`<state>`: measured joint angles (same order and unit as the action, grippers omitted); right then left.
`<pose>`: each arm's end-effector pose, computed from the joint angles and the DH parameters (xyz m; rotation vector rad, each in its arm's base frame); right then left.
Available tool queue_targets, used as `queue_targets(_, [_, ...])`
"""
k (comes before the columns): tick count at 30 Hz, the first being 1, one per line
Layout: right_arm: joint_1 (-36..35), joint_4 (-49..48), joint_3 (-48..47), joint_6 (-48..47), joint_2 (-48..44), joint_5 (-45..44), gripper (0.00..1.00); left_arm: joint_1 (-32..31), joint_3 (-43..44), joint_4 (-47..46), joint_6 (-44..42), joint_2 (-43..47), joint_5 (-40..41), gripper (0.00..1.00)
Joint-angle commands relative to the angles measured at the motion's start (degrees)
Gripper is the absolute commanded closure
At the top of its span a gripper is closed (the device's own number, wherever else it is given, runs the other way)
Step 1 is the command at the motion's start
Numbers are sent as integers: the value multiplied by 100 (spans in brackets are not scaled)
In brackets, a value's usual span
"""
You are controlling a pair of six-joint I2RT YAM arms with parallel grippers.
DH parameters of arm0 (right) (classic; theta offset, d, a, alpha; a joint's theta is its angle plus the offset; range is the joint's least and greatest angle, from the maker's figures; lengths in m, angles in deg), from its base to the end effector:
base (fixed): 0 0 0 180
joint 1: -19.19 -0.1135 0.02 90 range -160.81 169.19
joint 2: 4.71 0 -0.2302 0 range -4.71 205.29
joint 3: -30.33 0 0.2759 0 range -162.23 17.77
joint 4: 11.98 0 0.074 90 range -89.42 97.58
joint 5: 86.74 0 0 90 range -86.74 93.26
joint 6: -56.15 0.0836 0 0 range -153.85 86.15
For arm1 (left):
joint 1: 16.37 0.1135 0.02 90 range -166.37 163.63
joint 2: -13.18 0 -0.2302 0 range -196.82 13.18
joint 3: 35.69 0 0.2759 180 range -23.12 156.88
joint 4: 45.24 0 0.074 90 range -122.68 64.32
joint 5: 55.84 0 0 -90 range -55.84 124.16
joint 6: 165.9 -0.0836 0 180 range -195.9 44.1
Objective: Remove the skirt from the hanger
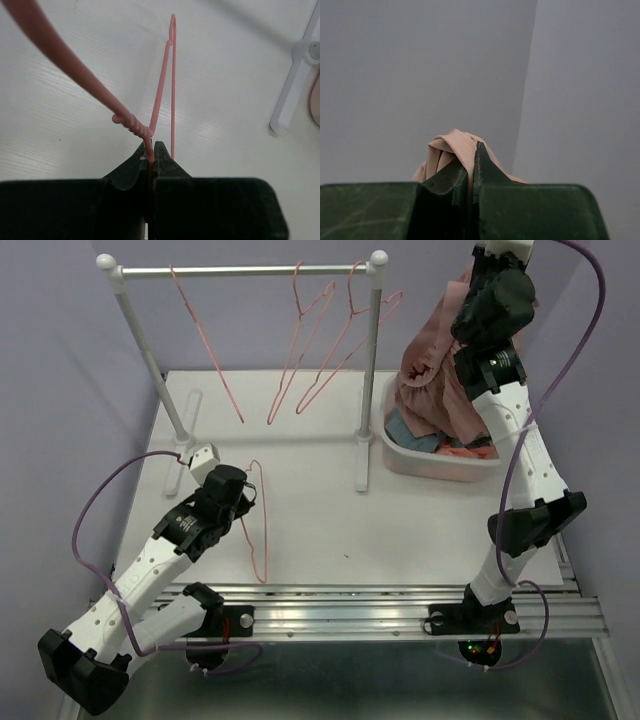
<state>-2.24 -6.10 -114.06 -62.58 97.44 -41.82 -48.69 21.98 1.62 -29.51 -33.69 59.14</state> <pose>0.3752 0.0837 0.6029 0.2845 1.1159 -0.4807 0.2341 -0.1063 0.2450 -0.5009 2.0919 -0.3236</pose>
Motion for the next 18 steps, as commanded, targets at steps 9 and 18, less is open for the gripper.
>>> queue_targets(9, [991,-369,4433,2511,-1179,711,99,-29,727,-213,-437,-199,280,100])
queue_targets(18, [1273,-765,7196,4515,-908,1079,99,-29,754,-873,-1000,-305,-133,100])
